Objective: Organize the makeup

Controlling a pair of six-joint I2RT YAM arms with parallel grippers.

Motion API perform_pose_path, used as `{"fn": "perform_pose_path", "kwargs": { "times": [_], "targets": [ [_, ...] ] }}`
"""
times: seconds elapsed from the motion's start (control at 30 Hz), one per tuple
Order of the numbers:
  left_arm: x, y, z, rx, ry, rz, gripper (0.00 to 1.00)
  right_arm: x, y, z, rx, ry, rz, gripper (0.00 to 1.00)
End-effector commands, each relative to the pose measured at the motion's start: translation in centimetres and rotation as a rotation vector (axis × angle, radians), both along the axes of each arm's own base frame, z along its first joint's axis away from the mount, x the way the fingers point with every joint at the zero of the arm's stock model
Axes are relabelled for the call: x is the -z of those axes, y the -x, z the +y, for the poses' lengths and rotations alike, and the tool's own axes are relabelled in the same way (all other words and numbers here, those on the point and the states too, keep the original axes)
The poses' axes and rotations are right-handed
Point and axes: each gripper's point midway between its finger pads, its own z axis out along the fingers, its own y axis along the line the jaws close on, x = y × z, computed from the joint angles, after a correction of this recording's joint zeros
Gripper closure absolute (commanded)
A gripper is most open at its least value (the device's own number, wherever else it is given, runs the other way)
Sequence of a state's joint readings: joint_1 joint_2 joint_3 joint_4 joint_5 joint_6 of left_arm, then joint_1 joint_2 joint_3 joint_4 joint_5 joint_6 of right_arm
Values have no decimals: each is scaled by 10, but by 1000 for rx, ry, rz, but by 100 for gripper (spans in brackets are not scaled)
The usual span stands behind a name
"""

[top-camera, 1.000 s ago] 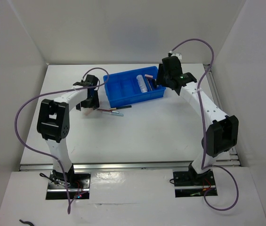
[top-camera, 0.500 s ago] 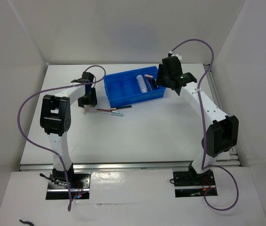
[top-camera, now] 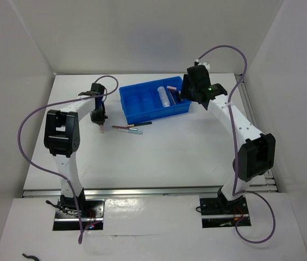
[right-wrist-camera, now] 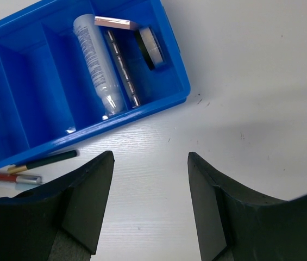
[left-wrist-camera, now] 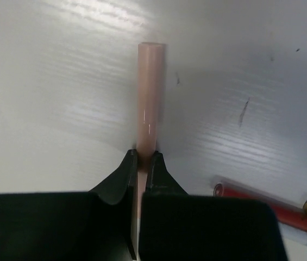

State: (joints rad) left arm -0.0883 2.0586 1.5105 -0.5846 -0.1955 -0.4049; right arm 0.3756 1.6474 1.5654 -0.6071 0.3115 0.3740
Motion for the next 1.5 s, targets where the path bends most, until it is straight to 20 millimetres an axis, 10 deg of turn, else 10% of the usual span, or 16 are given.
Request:
{"fn": "perform_pose_path", "kwargs": {
  "times": [0.0,0.2,0.33,0.53,0.8,1.27,1.47],
  "targets": [
    [-36,14,2,-50,46,-13,100,-27,-1,0,16,-14,-59,36],
    [-139,-1,-62,28,375,-273,100,-11,3,2,0,-13,-24,36],
    [-174,-24,-98,88,525,-324,100,-5,2,4,-7,-15,-14,36],
    [-188,-67,-155,164,609,-376,100,0,1,6,-14,-17,-3,36],
    [-146,-103,-181,135,515,-316,100,14,1,-2,-14,2,25,36],
    [-150,-90,-151,47,368,-340,8,4,4,-7,-4,-4,8,36],
    [-180,-52,-151,162,265,-382,58,-2,11,-8,-6,-20,1,36]
  ]
}}
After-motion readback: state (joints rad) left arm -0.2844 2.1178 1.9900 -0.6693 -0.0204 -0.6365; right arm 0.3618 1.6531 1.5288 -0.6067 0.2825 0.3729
